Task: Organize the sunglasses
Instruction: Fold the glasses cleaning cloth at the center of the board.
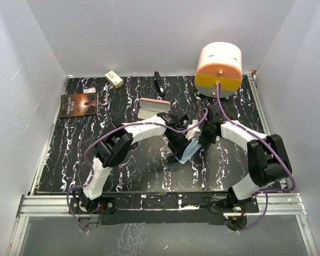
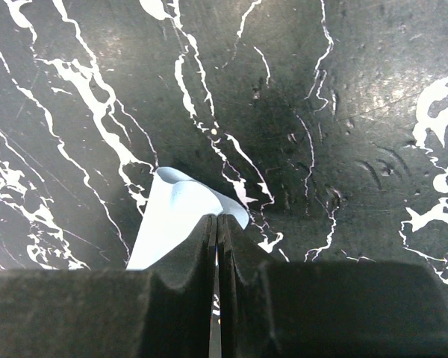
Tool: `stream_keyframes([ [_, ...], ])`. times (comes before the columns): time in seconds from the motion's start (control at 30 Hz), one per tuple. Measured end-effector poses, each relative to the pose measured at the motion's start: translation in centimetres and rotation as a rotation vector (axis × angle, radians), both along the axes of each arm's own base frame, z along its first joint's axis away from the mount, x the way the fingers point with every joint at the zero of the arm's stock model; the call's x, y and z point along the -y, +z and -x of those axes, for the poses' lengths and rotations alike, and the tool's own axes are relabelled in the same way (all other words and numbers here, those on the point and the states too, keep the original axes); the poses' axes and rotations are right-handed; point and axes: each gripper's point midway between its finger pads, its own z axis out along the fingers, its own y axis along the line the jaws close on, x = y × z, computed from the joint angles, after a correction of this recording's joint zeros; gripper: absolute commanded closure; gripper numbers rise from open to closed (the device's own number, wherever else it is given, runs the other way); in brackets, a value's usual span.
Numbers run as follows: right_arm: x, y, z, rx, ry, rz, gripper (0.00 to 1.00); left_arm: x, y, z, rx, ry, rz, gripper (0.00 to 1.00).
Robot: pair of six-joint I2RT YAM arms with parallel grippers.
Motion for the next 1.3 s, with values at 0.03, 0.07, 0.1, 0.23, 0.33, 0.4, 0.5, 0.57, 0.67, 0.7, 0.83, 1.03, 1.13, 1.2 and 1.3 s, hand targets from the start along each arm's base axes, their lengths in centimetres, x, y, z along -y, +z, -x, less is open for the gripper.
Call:
stream_keyframes([
  [0.03,0.1,0.0,0.0,-0.002,-0.002,0.003,0.92,0.0,-0.1,0.1,-0.001,-0.002,-0.001,1.00],
  [0.07,0.1,-0.1,0.0,-0.002,-0.003,0.005,0.92,0.1,-0.1,0.1,-0.001,-0.003,-0.002,1.00],
  [0.1,0.2,-0.1,0.0,-0.002,-0.004,0.005,0.92,0.1,-0.1,0.2,-0.001,-0.004,-0.002,1.00],
  [0.23,0.2,-0.1,0.1,-0.003,-0.005,0.008,0.92,0.1,-0.1,0.2,-0.001,-0.006,-0.003,1.00],
  [0.33,0.2,-0.2,0.1,-0.004,-0.005,0.008,0.92,0.1,-0.1,0.3,-0.003,-0.007,-0.005,1.00],
  [0.4,0.2,-0.3,0.2,-0.005,-0.004,0.005,0.92,0.1,-0.1,0.4,-0.004,-0.008,-0.006,1.00],
  [0.5,0.1,-0.4,0.3,-0.007,-0.002,0.000,0.92,0.0,-0.1,0.6,-0.006,-0.011,-0.009,1.00],
  [0.57,0.0,-0.4,0.3,-0.003,-0.001,-0.004,0.92,0.0,-0.1,0.6,-0.004,-0.012,-0.012,1.00],
  [0.67,-0.1,-0.4,0.0,0.006,-0.001,-0.010,0.92,0.0,0.0,0.4,0.006,-0.015,-0.016,1.00],
  [0.7,-0.1,-0.4,0.0,0.007,-0.001,-0.011,0.92,-0.1,0.0,0.3,0.010,-0.015,-0.019,1.00],
  [0.83,-0.1,-0.2,-0.2,0.016,-0.004,-0.015,0.92,-0.1,0.2,-0.1,0.032,-0.017,-0.027,1.00],
  [1.03,-0.2,0.4,-0.8,0.032,-0.005,-0.021,0.92,-0.1,0.6,-0.8,0.065,-0.016,-0.030,1.00],
  [1.13,-0.4,0.5,-0.9,0.034,-0.001,-0.033,0.92,-0.2,0.7,-1.0,0.082,-0.017,-0.034,1.00],
  [1.2,-0.7,0.6,-1.0,0.039,0.004,-0.046,0.92,-0.2,0.8,-1.1,0.090,-0.015,-0.034,1.00],
  [1.3,-1.0,0.6,-1.3,0.041,0.010,-0.058,0.92,-0.2,0.9,-1.4,0.105,-0.014,-0.034,1.00],
])
